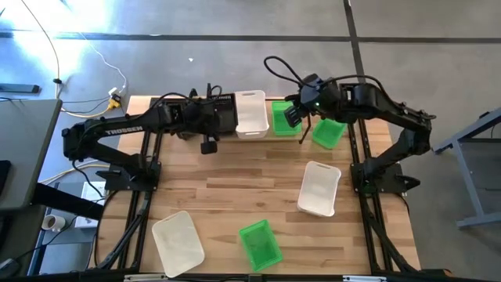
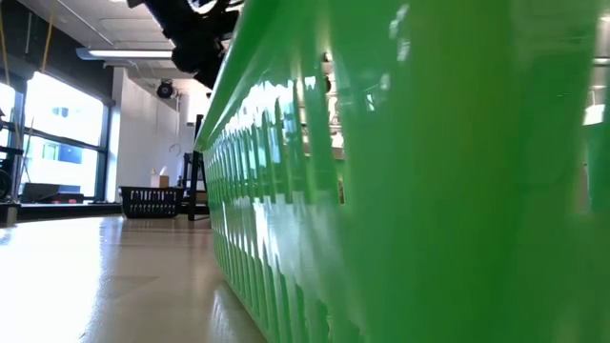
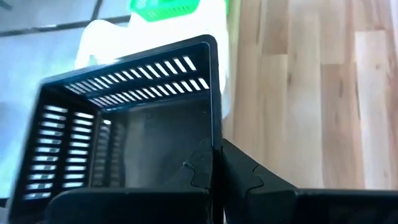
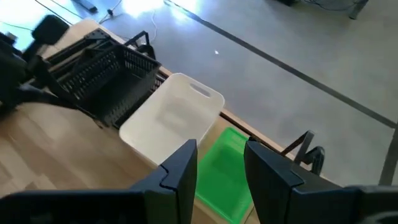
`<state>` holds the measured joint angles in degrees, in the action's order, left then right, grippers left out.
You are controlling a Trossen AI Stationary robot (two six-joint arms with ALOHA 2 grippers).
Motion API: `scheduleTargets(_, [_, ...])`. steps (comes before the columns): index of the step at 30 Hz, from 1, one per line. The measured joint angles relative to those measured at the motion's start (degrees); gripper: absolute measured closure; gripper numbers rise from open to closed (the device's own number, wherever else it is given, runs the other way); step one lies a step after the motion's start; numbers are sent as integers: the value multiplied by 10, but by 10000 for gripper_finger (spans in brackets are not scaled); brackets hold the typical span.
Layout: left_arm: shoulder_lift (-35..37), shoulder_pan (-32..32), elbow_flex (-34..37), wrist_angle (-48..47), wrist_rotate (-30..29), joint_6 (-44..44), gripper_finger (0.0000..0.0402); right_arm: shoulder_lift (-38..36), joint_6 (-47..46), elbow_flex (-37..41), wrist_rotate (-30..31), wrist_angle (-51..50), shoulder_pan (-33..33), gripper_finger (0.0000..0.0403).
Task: Stack baskets on shelf by color
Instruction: Stack the bottom black bin on top of the black bin on the shelf
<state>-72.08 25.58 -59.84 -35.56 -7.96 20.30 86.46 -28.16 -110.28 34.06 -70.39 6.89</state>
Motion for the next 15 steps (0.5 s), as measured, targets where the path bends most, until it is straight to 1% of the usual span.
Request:
scheduleTargets(3, [9, 6, 18, 28, 0, 8, 401, 0, 2, 0, 0, -1, 2, 284])
scheduleTargets(7, [15, 15, 34, 33, 7, 13, 401, 0, 2, 0, 0, -1, 3, 284])
scheduleTargets(15, [14, 41, 66, 41, 26, 55, 401, 0, -3, 0, 0, 4, 3, 284])
